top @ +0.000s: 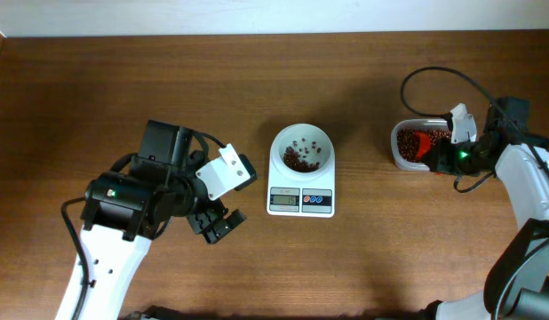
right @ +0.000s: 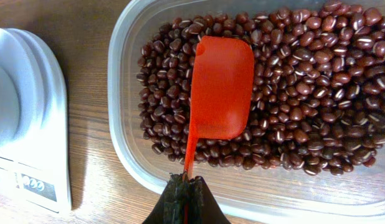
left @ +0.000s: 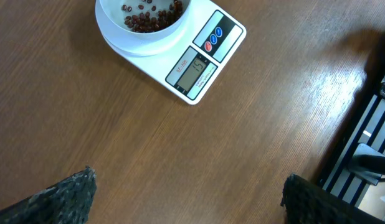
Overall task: Scoop and weigh 50g on scale
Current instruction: 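Dip the scoop into the red beans and fill it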
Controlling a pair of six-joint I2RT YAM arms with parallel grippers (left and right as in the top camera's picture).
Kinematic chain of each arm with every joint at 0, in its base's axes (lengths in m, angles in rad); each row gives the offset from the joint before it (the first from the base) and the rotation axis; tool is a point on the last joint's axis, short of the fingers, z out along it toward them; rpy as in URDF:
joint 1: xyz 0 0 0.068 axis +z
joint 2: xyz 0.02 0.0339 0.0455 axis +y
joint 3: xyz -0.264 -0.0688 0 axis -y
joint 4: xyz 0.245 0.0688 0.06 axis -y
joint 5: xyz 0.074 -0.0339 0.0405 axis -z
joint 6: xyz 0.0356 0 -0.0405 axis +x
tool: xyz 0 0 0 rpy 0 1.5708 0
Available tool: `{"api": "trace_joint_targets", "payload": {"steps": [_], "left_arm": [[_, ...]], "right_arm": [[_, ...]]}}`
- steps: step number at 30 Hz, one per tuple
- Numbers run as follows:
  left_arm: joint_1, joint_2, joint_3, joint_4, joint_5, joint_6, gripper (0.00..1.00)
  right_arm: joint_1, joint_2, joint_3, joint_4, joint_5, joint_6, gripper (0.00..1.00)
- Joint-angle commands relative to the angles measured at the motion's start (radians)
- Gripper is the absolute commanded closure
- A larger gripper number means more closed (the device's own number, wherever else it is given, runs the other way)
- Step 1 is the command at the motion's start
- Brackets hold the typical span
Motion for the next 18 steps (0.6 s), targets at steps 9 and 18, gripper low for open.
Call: {"api": "trace_joint_targets", "payload": {"steps": [9,18], "left_arm": [[0.006,-0.001,0.019,0.002,0.014,0.016,0.01],[0.006,-0.001,0.019,0.002,0.014,0.016,0.01]], "right_arm": [[-0.005,0.081,-0.009,0.016,-0.061,0.040,0.96],[-0.184,0.080,-0.006,-0.008,-0.375,0.060,0.96]]}}
